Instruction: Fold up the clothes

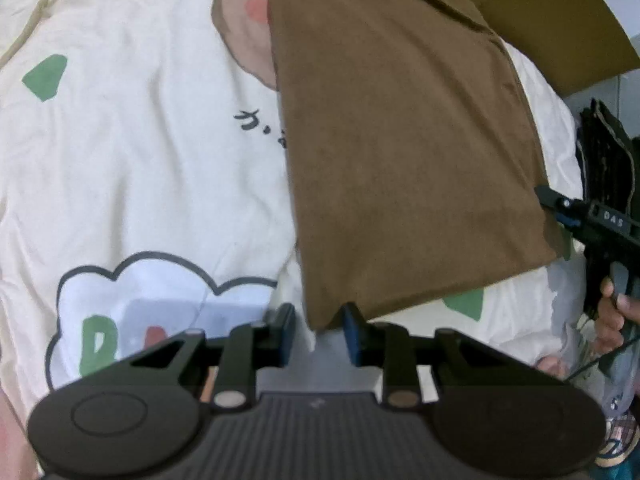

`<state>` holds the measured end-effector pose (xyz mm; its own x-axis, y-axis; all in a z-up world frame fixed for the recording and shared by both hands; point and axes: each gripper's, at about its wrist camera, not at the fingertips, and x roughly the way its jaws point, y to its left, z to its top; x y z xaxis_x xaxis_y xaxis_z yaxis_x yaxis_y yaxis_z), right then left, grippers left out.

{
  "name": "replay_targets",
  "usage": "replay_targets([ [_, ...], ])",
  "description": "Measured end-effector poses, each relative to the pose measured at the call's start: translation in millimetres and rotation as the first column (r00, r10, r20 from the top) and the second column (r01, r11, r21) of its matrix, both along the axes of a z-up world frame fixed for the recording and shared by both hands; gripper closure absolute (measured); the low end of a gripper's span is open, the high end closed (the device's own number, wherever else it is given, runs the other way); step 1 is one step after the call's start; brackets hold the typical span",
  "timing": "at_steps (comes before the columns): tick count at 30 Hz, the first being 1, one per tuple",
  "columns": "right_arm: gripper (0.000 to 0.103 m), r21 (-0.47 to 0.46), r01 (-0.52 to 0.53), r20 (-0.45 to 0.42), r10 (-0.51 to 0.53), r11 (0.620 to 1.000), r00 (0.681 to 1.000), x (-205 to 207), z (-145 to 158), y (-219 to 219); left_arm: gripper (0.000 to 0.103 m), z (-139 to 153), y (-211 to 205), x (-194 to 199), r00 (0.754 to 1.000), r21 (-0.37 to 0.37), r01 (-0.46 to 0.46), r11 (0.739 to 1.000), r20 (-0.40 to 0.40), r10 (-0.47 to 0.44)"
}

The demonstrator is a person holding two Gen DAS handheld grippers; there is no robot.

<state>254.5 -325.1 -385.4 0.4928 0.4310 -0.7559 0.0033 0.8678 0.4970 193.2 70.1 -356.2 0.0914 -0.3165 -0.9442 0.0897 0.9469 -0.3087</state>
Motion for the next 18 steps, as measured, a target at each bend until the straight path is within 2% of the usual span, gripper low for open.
replay_targets([
  [3, 0.076, 0.003, -0.006, -0.002, 0.006, 1.000, 1.000, 0.4, -0.6, -1.9, 0.076, 11.6, 7.7, 2.4, 1.000, -0.023, -0.009, 1.000, 0.022, 0.010],
  [5, 0.071, 0.006, -0.002, -0.006, 0.002, 1.000, 1.000, 0.9, -1.9, -3.3, 0.068, 17.8, 13.4, 3.3, 0.998, -0.051, -0.036, 0.998, 0.045, 0.039],
  [7, 0.071, 0.009, 0.000, -0.009, 0.000, 1.000, 1.000, 1.6, -3.0, -3.5, 0.062, 20.4, 21.4, 6.4, 0.995, -0.070, -0.073, 0.995, 0.062, 0.078],
  [12, 0.069, 0.005, -0.004, -0.014, 0.004, 1.000, 1.000, 3.3, -3.6, -1.7, 0.060, 3.8, 36.0, 15.2, 0.986, -0.098, -0.150, 0.984, 0.059, 0.156],
  [17, 0.070, -0.005, -0.018, -0.006, 0.018, 1.000, 1.000, 1.4, -5.1, -0.2, 0.059, -7.3, 28.4, 20.1, 0.988, -0.097, -0.127, 0.987, 0.076, 0.135],
  [18, 0.075, -0.017, -0.029, 0.004, 0.029, 0.999, 1.000, 0.7, -3.9, 1.8, 0.059, -6.9, 27.7, 20.9, 0.989, -0.100, -0.121, 0.988, 0.077, 0.129],
])
